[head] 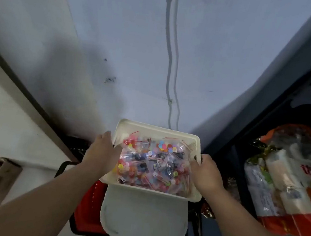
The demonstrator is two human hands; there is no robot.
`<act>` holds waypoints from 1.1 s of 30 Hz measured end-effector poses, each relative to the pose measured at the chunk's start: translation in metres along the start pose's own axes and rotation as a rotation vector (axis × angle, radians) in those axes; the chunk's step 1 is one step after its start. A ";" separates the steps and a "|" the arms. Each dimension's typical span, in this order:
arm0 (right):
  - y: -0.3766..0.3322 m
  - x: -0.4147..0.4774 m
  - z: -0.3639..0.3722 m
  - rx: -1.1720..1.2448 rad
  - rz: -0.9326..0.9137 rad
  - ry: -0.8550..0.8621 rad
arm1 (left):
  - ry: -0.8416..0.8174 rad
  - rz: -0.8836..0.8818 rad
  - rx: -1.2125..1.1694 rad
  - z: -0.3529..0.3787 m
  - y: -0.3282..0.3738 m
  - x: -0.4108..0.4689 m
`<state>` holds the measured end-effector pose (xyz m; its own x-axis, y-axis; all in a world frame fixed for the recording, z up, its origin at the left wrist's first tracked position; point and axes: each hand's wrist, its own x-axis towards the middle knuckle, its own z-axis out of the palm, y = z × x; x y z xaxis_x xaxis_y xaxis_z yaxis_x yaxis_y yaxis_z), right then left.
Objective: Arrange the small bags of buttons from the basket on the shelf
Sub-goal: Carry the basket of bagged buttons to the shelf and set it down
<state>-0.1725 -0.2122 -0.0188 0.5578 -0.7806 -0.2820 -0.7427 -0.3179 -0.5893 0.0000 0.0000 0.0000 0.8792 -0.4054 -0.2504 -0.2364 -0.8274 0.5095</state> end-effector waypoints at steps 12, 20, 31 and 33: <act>-0.004 -0.015 0.012 0.052 0.020 0.022 | -0.077 0.028 -0.261 0.013 -0.016 0.003; -0.017 -0.048 0.014 0.133 -0.010 -0.008 | -0.053 0.024 -0.358 -0.006 -0.034 -0.020; -0.069 -0.071 0.031 0.104 -0.211 -0.094 | 0.136 -0.186 -0.632 -0.062 -0.072 -0.083; -0.083 -0.075 0.038 0.098 -0.294 -0.142 | 0.214 -0.220 -0.629 -0.073 -0.080 -0.104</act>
<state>-0.1385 -0.1067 0.0225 0.7937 -0.5785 -0.1878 -0.5073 -0.4593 -0.7292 -0.0425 0.1364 0.0454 0.9566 -0.1151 -0.2676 0.1840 -0.4732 0.8615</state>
